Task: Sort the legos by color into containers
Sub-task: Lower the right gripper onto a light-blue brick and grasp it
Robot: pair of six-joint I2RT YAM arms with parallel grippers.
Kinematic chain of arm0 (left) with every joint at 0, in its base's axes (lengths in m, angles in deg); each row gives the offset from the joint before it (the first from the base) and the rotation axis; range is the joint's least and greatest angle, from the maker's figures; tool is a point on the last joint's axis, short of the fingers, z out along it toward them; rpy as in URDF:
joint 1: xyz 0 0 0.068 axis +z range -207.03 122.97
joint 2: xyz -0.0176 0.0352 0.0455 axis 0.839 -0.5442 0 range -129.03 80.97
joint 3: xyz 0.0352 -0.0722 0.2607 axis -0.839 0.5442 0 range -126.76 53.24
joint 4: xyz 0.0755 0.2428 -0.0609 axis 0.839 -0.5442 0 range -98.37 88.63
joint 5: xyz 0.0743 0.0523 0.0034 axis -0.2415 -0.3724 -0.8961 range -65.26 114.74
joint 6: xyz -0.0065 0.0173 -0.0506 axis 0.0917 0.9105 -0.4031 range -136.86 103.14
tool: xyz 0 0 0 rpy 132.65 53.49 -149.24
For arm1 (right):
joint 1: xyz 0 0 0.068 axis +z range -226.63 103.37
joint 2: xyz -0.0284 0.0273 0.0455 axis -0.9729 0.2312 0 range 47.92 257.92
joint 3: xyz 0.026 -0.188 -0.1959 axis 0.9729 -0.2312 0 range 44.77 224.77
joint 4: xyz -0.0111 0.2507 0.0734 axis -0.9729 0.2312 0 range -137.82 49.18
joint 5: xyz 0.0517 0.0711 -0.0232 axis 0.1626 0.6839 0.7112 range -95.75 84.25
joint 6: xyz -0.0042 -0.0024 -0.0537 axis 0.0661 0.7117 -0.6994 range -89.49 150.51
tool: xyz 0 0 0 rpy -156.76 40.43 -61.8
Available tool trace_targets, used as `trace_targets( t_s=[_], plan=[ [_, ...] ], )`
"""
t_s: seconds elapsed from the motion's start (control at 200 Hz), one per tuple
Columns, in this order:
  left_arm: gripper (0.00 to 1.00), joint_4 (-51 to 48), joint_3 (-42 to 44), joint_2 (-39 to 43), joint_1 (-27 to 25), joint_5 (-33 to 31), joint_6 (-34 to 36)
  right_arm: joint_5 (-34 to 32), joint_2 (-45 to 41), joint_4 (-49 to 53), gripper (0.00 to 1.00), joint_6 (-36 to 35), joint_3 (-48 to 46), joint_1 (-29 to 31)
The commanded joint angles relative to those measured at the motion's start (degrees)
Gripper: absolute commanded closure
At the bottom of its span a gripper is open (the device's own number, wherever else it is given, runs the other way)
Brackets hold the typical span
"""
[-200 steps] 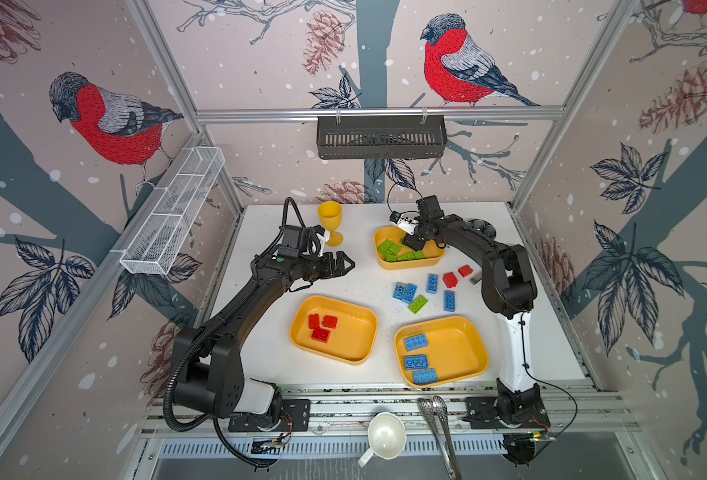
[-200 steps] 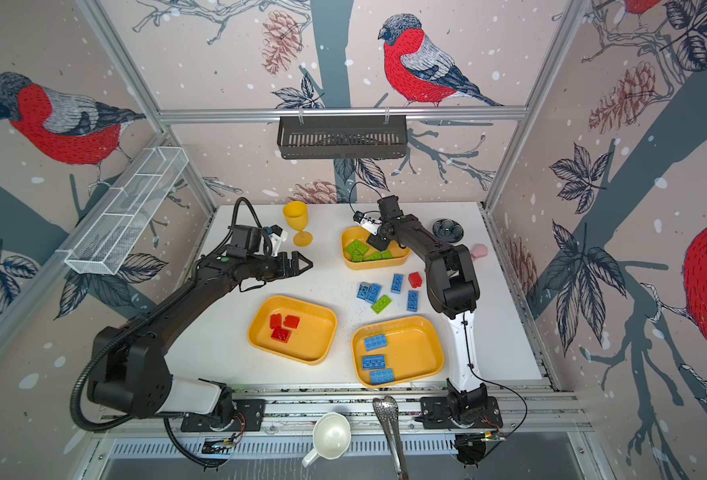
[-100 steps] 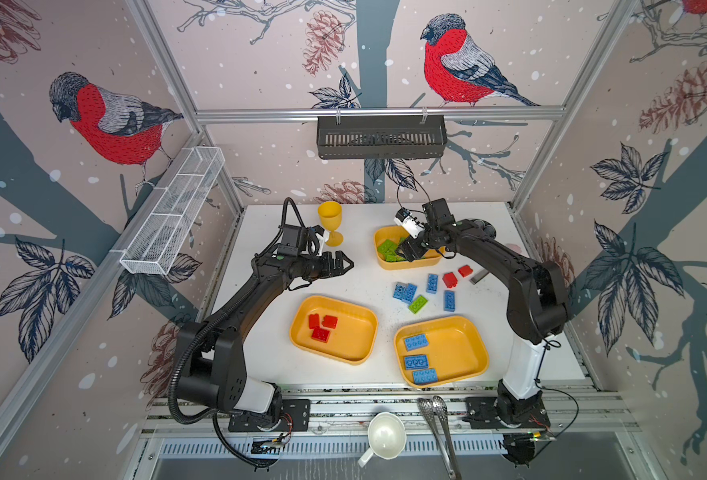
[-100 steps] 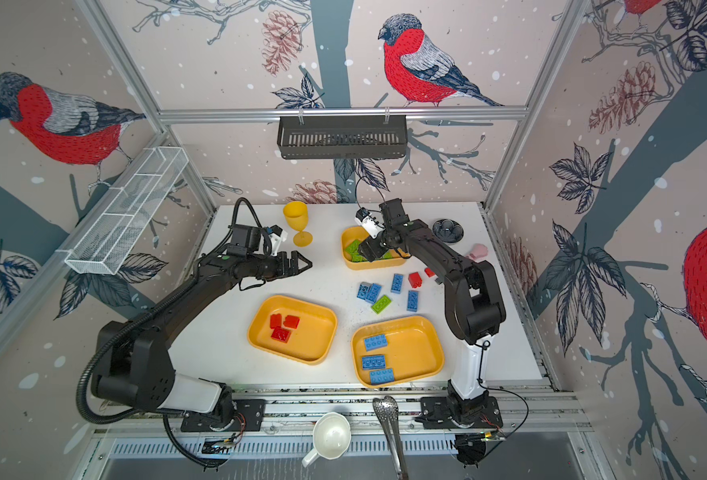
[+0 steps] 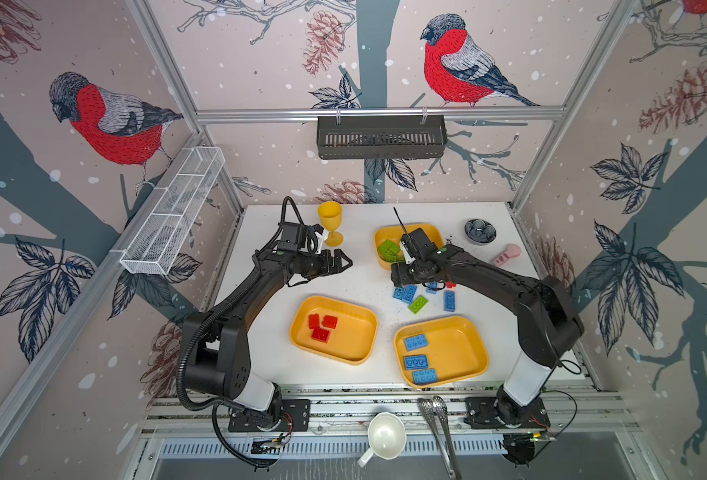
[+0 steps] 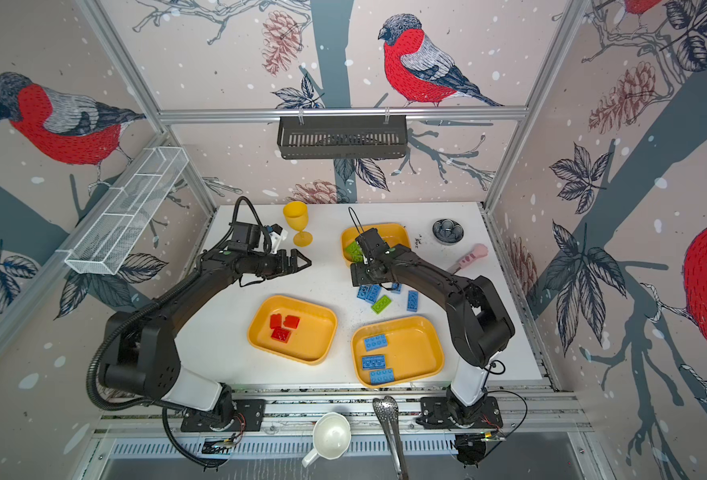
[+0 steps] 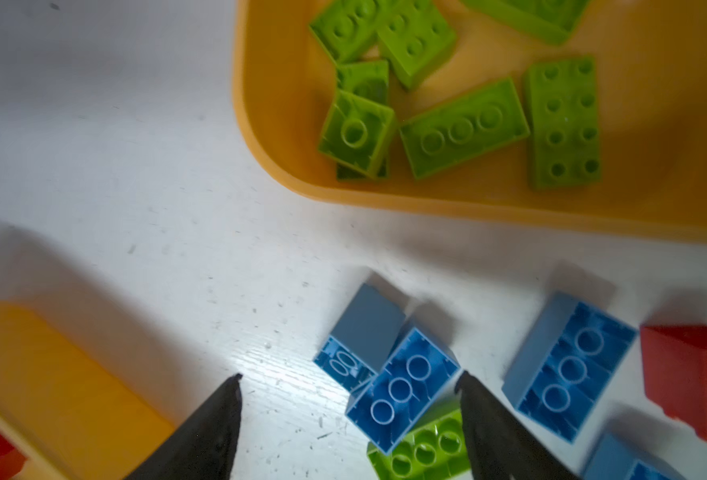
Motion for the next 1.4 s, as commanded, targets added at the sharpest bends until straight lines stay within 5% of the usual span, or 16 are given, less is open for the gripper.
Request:
trace_targets(
  t_s=[0.0, 0.23, 0.68, 1.396],
  plan=[
    [0.03, -0.85, -0.98, -0.56, 0.40, 1.45, 1.85, 0.02, 0.37, 0.25, 0.21, 6.03, -1.56, 0.87],
    [0.03, -1.77, -0.98, -0.27, 1.35, 1.12, 2.52, 1.36, 3.61, -1.64, 0.35, 5.95, -0.73, 2.48],
    [0.03, -1.57, -0.28, -0.41, 2.26, 0.89, 3.04, 1.78, 8.42, -1.14, 0.40, 2.74, 3.83, 2.91],
    [0.03, -1.66, -0.06, -1.11, 2.32, 0.84, 2.93, -8.94, 13.45, 0.97, 0.57, 1.23, 6.55, 4.15]
  ],
)
